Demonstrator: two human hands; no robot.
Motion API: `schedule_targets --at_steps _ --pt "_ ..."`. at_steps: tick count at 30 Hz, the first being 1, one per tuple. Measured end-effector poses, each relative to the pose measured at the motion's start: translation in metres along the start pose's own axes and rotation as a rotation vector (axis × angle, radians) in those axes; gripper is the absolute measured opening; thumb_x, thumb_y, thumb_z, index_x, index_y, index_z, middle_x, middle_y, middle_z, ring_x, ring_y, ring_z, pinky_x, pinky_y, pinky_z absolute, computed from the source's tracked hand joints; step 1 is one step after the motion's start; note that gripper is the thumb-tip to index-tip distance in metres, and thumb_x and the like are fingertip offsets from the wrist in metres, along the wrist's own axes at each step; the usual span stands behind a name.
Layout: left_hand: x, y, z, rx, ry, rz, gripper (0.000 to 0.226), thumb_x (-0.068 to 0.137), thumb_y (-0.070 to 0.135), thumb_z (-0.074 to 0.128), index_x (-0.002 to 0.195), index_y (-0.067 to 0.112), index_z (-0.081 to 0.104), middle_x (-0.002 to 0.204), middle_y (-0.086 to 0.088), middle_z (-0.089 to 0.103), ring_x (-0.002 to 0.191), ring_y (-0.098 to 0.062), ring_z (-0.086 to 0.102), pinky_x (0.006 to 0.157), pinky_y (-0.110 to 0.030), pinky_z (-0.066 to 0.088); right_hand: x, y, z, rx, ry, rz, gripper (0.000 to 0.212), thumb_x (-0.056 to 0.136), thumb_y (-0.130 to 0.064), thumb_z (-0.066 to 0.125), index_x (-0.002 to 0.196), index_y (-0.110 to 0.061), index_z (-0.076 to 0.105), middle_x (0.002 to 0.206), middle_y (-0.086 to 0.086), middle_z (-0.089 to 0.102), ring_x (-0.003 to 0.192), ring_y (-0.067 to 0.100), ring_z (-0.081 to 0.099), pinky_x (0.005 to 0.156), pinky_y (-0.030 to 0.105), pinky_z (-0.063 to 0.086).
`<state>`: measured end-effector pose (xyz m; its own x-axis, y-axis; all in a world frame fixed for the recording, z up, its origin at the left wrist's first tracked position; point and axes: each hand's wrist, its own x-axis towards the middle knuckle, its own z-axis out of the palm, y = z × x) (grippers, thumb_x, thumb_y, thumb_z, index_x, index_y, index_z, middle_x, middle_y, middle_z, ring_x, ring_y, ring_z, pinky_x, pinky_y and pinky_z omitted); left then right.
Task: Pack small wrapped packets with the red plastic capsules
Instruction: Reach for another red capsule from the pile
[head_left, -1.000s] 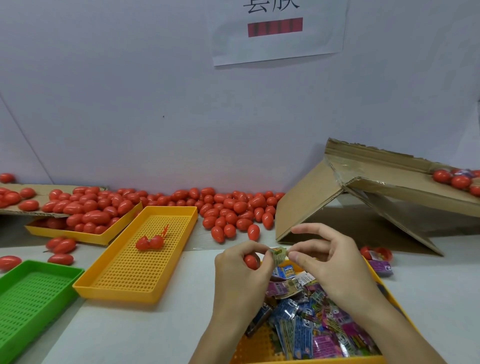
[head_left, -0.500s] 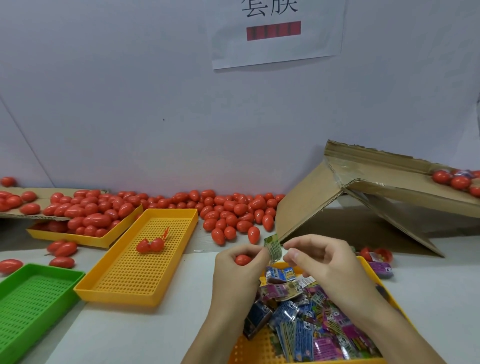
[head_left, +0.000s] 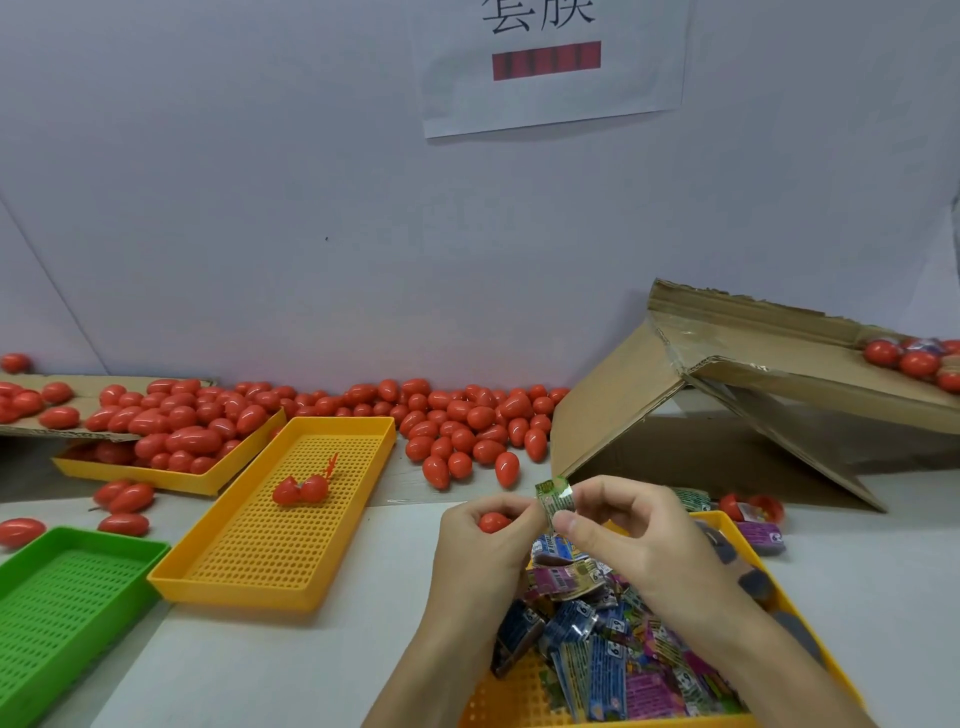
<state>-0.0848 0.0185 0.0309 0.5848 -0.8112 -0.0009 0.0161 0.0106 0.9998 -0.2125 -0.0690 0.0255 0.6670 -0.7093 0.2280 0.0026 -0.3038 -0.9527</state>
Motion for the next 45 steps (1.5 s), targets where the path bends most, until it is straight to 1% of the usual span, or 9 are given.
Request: schedule_targets --at_steps 4,8,10,14,18,21,24,39,45 --pt "0.0 -0.001 0.0 0.043 -0.004 0.018 0.015 0.087 0.02 0.073 0.074 0.016 0.078 0.048 0.014 0.056 0.045 0.001 0.052 0.045 -0.011 0.038 0.001 -0.002 -0.001 0.079 0.061 -0.007 0.024 0.077 -0.045 0.07 0.086 -0.024 0.078 0.071 -0.007 0.067 0.068 0.0 0.06 0.065 0.018 0.048" --pt "0.0 0.0 0.001 0.032 0.052 0.056 0.014 0.089 0.014 0.071 0.076 0.013 0.076 0.049 0.01 0.059 0.044 0.0 0.055 0.042 -0.012 0.039 0.001 -0.003 -0.004 0.132 -0.058 0.067 0.022 0.084 -0.044 0.067 0.08 -0.024 0.076 0.067 -0.009 0.057 0.063 0.002 0.049 0.06 0.019 0.042" --pt "0.0 -0.001 0.0 0.117 0.113 0.153 0.014 0.088 0.012 0.072 0.075 0.016 0.077 0.054 0.01 0.063 0.05 -0.001 0.059 0.046 -0.011 0.041 0.001 -0.003 -0.003 0.082 -0.099 0.114 0.033 0.084 -0.052 0.057 0.07 -0.026 0.073 0.067 -0.008 0.054 0.066 0.009 0.047 0.062 0.022 0.038" --pt "-0.001 -0.005 0.002 0.377 0.16 0.412 0.021 0.085 0.011 0.072 0.074 0.029 0.074 0.057 0.02 0.06 0.056 -0.002 0.058 0.054 -0.01 0.042 0.004 0.001 -0.001 0.066 0.026 0.256 0.077 0.074 -0.079 0.058 0.071 -0.002 0.064 0.065 0.002 0.051 0.065 0.017 0.047 0.061 0.03 0.038" --pt "0.0 -0.011 0.002 0.569 0.148 0.601 0.013 0.085 0.014 0.076 0.083 0.027 0.076 0.065 0.031 0.059 0.074 0.001 0.062 0.064 -0.01 0.048 0.004 -0.001 -0.001 0.058 0.053 0.259 0.067 0.073 -0.078 0.06 0.061 -0.012 0.06 0.067 0.003 0.049 0.065 0.014 0.048 0.066 0.033 0.041" --pt "0.001 -0.014 0.002 0.62 0.105 0.676 0.007 0.085 0.018 0.076 0.088 0.024 0.078 0.078 0.024 0.067 0.08 -0.002 0.063 0.07 -0.017 0.052 0.004 0.0 -0.003 0.049 0.011 0.236 0.05 0.087 -0.058 0.061 0.064 -0.016 0.069 0.062 -0.006 0.053 0.062 0.002 0.052 0.067 0.027 0.041" --pt "0.002 -0.016 0.002 0.583 0.114 0.641 0.008 0.086 0.019 0.076 0.087 0.027 0.077 0.071 0.03 0.06 0.076 -0.003 0.062 0.065 -0.013 0.049 0.004 0.001 -0.005 0.054 -0.003 0.229 0.028 0.093 -0.038 0.062 0.074 -0.024 0.078 0.059 -0.014 0.054 0.06 -0.005 0.052 0.062 0.022 0.041" --pt "0.0 -0.011 0.0 0.428 0.039 0.432 0.013 0.087 0.017 0.073 0.084 0.03 0.075 0.061 0.023 0.06 0.062 -0.001 0.061 0.056 -0.01 0.046 0.005 0.006 -0.01 0.144 0.023 0.281 0.011 0.086 -0.026 0.071 0.083 -0.021 0.081 0.073 -0.007 0.068 0.083 0.012 0.059 0.068 0.03 0.046" --pt "0.002 -0.007 -0.004 0.089 -0.191 -0.037 0.023 0.096 0.01 0.05 0.115 0.022 0.045 0.076 -0.001 0.05 0.051 -0.004 0.052 0.054 -0.02 0.045 0.009 0.015 -0.014 0.19 0.23 0.297 0.011 0.088 -0.025 0.073 0.087 -0.018 0.081 0.071 0.002 0.065 0.08 0.023 0.057 0.069 0.036 0.044"
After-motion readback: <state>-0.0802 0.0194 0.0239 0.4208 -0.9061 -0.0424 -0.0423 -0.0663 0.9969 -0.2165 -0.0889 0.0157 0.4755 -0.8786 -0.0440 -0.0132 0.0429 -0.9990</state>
